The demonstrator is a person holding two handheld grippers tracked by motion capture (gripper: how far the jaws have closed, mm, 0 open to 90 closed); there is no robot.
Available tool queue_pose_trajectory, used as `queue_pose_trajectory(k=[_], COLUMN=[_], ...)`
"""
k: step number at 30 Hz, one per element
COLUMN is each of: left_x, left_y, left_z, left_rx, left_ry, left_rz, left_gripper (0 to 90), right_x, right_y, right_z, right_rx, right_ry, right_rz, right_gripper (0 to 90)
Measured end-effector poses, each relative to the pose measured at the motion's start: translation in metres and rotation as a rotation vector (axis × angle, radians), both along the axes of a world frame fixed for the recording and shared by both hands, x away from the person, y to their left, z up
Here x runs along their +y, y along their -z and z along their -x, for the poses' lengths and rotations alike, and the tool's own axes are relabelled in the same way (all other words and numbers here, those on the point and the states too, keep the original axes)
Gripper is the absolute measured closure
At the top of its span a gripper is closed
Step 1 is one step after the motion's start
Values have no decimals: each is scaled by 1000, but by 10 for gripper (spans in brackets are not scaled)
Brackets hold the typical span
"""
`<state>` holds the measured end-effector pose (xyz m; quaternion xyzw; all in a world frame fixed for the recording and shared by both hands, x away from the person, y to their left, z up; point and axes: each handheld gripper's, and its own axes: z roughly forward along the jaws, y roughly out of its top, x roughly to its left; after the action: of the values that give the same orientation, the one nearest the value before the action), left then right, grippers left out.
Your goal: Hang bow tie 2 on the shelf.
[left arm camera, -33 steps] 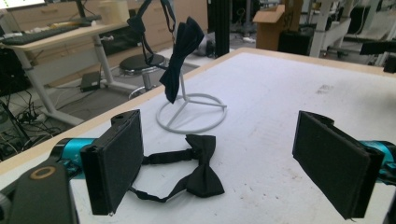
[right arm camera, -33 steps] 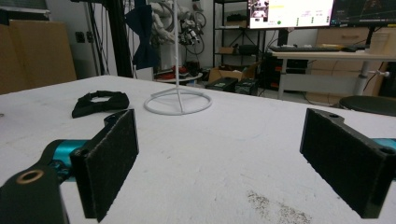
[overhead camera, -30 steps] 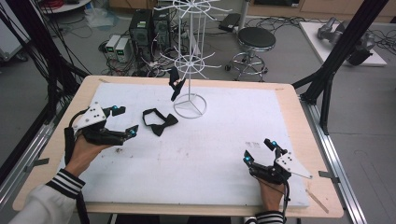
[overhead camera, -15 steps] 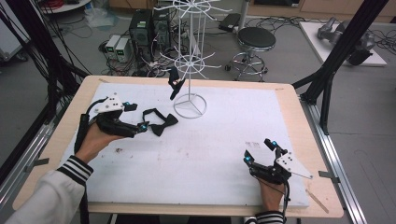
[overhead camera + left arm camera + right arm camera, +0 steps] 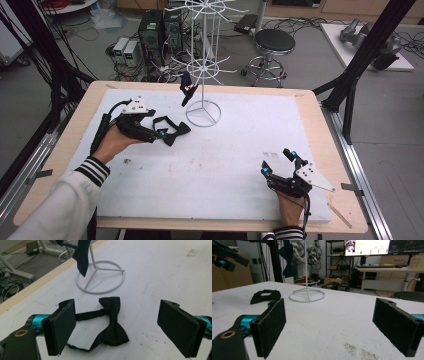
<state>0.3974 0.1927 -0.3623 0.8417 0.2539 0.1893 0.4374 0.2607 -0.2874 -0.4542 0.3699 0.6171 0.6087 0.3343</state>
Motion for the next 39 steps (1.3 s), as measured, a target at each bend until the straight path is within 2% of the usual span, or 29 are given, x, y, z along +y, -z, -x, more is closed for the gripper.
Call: queue_pose_trajectory(k=[7,12,14,19,24,26,29,33,39], left_x=[-13,-22,-25,-32,-40,-44,-48,-51,-56], left_y=[13,14,14,14,17,18,23,31,38], left_z=[-12,-17,-19,-27,-36,-39,-42,-45,-49], left_rx=[47,69,82,131,187,202,223,253,284], left_ry=[8,3,-2,-5,-6,-17,-22,-33,-44], left_rz=[-55,-82,-109,-147,-203,-241,-257,-317,-344], left_gripper=[158,159,161,167,167,174,208,224,267], right_x=[0,0,0,0,0,-1,-1,-1,-1], right_y=[0,0,0,0,0,0,0,0,0], right_z=[0,0,0,0,0,0,0,0,1], right_rx=[2,1,1,0,-2,-1,-1,-3,4], right_ry=[3,1,3,2,2,1,0,-1,0], right_rz=[-1,0,0,-1,-3,-4,-5,-7,-10], right_gripper=[109,110,110,109,110,110,109,110,110])
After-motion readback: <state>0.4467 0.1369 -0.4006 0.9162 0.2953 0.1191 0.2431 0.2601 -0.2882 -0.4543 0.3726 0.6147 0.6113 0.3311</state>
